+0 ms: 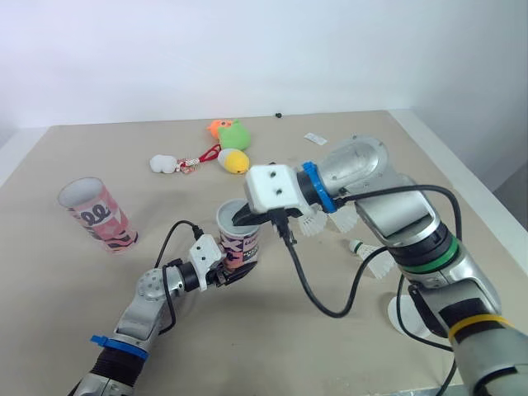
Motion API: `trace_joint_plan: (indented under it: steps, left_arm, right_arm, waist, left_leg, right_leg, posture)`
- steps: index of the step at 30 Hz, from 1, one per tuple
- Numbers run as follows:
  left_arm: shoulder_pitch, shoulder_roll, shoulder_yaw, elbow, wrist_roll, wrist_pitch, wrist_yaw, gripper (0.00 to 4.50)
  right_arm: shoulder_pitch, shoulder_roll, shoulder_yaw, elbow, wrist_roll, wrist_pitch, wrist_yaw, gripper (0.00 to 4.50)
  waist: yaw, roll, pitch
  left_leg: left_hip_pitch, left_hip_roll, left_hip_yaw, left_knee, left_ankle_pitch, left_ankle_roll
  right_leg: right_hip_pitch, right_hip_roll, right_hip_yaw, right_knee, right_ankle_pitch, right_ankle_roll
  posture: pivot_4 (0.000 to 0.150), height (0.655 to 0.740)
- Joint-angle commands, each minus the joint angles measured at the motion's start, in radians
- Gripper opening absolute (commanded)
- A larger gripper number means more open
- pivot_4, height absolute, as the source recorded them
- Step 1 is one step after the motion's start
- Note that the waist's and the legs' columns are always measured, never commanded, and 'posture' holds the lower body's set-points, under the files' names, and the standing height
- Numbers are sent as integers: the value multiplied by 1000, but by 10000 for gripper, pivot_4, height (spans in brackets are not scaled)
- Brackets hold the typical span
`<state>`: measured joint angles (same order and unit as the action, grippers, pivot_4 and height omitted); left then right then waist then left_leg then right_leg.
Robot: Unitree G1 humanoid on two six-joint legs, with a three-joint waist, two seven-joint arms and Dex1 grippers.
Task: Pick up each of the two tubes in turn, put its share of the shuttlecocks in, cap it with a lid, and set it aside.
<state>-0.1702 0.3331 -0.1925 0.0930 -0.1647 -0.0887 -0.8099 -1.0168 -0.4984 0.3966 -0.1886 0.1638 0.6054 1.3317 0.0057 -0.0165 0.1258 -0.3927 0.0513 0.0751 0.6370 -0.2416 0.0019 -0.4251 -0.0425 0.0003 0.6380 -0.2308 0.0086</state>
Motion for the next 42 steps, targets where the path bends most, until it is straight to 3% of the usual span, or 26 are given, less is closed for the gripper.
trace_joint_plan:
  steps: [1,3,4,6,8,12,16,18,22,26,34,42]
  left_arm:
    - [37,10,-16,56,28,33,7,29818]
    - [37,14,-18,49,22,38,-3,29818]
    - [36,17,-18,40,13,45,-14,29818]
    - [36,24,-18,27,6,54,-27,38468]
    - [36,30,-11,8,-12,74,-39,45000]
    - [44,58,0,-36,-37,104,-69,45000]
    - [64,122,41,-102,-84,147,-102,45000]
    - [76,167,62,-119,-101,160,-127,45000]
    - [96,278,124,-165,-188,219,-223,45000]
    - [76,389,190,-213,-299,318,-327,45000]
    - [15,425,162,-294,-381,499,-376,45000]
    - [1,373,118,-291,-324,492,-333,45000]
  right_arm:
    - [-29,34,-213,-20,171,107,-67,336]
    - [-22,29,-284,-33,240,160,-93,336]
    - [-16,25,-327,-41,282,198,-111,6598]
    - [-5,6,-382,-58,335,242,-140,13891]
    - [29,-37,-434,-86,386,274,-151,24151]
    - [163,-155,-499,-172,468,343,-159,43765]
    - [420,-251,-503,-308,456,285,-188,44459]
    - [556,-261,-458,-334,357,136,-216,44459]
    - [751,-208,-388,-326,240,-80,-282,44459]
    - [885,-64,-275,-230,83,-337,-415,44459]
    - [848,61,-162,-33,11,-445,-465,44459]
    - [767,133,-96,-7,14,-428,-464,44459]
  waist:
    - [3,0,2]
    - [5,-1,2]
    - [4,-1,2]
    - [4,-2,3]
    - [3,-2,4]
    - [3,-4,6]
    - [-2,-5,7]
    - [-10,-3,8]
    - [-22,-3,11]
    - [-28,-4,20]
    - [-27,-13,33]
    - [-27,-15,34]
  left_leg:
    - [-2,0,0,0,0,0]
    - [-3,0,-1,0,0,0]
    - [-3,0,-2,0,-1,-1]
    - [-5,0,-2,0,-1,-1]
    - [-7,0,-3,-1,-1,-1]
    - [-10,-1,-6,-1,-2,0]
    - [-11,-1,-9,-1,-8,6]
    - [-11,0,-9,-1,-11,11]
    - [-10,3,-12,-2,-12,13]
    - [-10,10,-12,-1,-11,11]
    - [-13,6,-8,2,-3,-4]
    - [-13,6,-7,3,-2,-7]
  right_leg:
    - [-1,0,0,0,1,-2]
    - [-1,0,-3,0,1,-6]
    - [-1,-1,-4,-1,1,-6]
    - [-1,-2,-4,-3,1,-6]
    - [-1,-4,-4,-5,2,-6]
    - [-3,-1,-7,-7,1,-3]
    - [-2,1,-8,-7,-4,-1]
    - [-2,3,-6,-6,-6,-2]
    - [-2,15,-4,-6,-10,-2]
    - [-3,21,-4,-4,-13,0]
    - [-11,18,1,4,-7,2]
    - [-12,19,2,8,-7,1]
  posture:
    - [1500,7400]
    - [1500,7400]
    - [1500,7400]
    - [1500,7400]
    - [1500,7400]
    - [1500,7400]
    - [1500,7400]
    - [1500,7400]
    - [1500,7400]
    - [1500,7400]
    - [1500,7400]
    - [1500,7400]
